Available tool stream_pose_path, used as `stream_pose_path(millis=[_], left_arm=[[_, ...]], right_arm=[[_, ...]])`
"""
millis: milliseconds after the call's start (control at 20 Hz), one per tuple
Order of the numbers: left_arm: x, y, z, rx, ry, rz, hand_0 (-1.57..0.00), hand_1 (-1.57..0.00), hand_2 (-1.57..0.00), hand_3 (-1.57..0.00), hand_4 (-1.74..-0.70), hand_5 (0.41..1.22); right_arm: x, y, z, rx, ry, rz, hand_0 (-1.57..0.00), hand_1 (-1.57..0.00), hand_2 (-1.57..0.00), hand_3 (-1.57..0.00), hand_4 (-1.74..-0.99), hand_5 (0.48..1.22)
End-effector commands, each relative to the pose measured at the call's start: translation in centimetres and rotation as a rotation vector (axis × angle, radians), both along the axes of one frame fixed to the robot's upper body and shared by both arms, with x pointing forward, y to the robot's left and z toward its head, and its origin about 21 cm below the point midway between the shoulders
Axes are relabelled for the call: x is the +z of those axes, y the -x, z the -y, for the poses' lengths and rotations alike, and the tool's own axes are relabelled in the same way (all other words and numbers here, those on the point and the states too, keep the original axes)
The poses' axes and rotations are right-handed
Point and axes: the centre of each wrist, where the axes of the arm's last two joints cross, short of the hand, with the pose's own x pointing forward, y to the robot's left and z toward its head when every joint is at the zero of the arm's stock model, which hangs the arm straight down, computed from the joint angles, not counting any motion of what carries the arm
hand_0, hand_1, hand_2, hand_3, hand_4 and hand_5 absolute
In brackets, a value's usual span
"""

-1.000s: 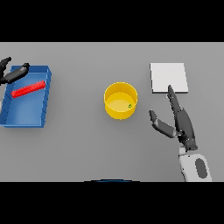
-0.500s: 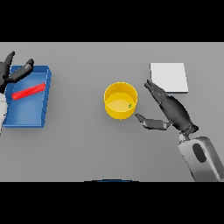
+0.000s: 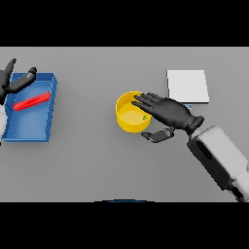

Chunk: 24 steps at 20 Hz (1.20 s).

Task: Pick up the red beaker and tilt it to pour out 1 green nut into yellow bowl. Pick up the yellow bowl and place it on the metallic measuring scale.

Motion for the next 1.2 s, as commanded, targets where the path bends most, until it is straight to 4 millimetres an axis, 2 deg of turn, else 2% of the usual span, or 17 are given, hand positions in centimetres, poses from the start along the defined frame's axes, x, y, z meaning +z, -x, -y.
stream_pose_path(millis=[0, 50, 200, 500, 700, 850, 950, 1000, 1050, 1100, 1150], left_arm=[[0.2, 0.1, -0.3, 0.004, 0.002, 0.000, 0.00, 0.00, 0.00, 0.00, -0.81, 0.695], [0.6, 0.0, -0.1, 0.004, 0.001, 0.005, 0.00, 0.00, 0.00, 0.00, -0.81, 0.695], [0.4, 0.1, -0.4, 0.004, 0.000, 0.008, 0.00, 0.00, 0.00, 0.00, -0.81, 0.695], [0.4, -0.4, -0.5, 0.001, -0.003, 0.005, 0.00, 0.00, 0.00, 0.00, -0.80, 0.702], [0.2, -0.2, -0.5, -0.005, -0.014, 0.000, 0.00, 0.00, 0.00, 0.00, -0.80, 0.703], [0.3, -0.1, -0.8, 0.001, -0.029, -0.007, 0.00, 0.00, 0.00, 0.00, -0.79, 0.711], [0.5, -0.1, -0.7, -0.007, -0.025, -0.002, 0.00, 0.00, 0.00, 0.00, -0.79, 0.714], [0.5, -0.1, -0.8, -0.002, -0.028, -0.004, 0.00, 0.00, 0.00, 0.00, -0.79, 0.712], [0.2, 0.0, -0.8, -0.003, -0.027, -0.008, 0.00, 0.00, 0.00, 0.00, -0.79, 0.711], [0.3, -0.1, -0.7, -0.005, -0.029, -0.004, 0.00, 0.00, 0.00, 0.00, -0.79, 0.710], [0.1, 0.1, -0.9, -0.005, -0.025, -0.005, 0.00, 0.00, 0.00, 0.00, -0.79, 0.710]], right_arm=[[-0.3, -0.2, -0.3, 0.024, 0.024, -0.004, 0.00, 0.00, 0.00, 0.00, -1.153, 0.639], [-0.4, -0.5, -1.2, 0.053, 0.047, -0.007, 0.00, 0.00, 0.00, 0.00, -1.154, 0.639], [-0.8, -1.6, -1.7, 0.100, 0.124, -0.045, 0.00, 0.00, 0.00, 0.00, -1.155, 0.646], [-0.7, -2.9, -4.3, 0.155, 0.268, -0.094, 0.00, 0.00, 0.00, 0.00, -1.168, 0.673], [-1.7, -3.8, -4.7, 0.155, 0.331, -0.126, 0.00, 0.00, 0.00, 0.00, -1.184, 0.676], [-2.3, -4.0, -5.1, 0.149, 0.343, -0.141, 0.00, 0.00, 0.00, -0.02, -1.195, 0.708], [-2.3, -4.0, -5.0, 0.140, 0.353, -0.148, 0.00, -0.01, -0.04, -0.08, -1.234, 0.770], [-2.5, -4.0, -5.0, 0.140, 0.355, -0.143, -0.05, -0.06, -0.09, -0.13, -1.261, 0.809], [-2.5, -4.1, -5.1, 0.154, 0.352, -0.136, -0.19, -0.18, -0.19, -0.21, -1.309, 0.891], [-2.6, -3.9, -5.0, 0.168, 0.341, -0.136, -0.45, -0.41, -0.35, -0.32, -1.363, 0.957], [-2.6, -4.0, -4.9, 0.186, 0.327, -0.138, -0.68, -0.64, -0.59, -0.57, -1.435, 1.010]])
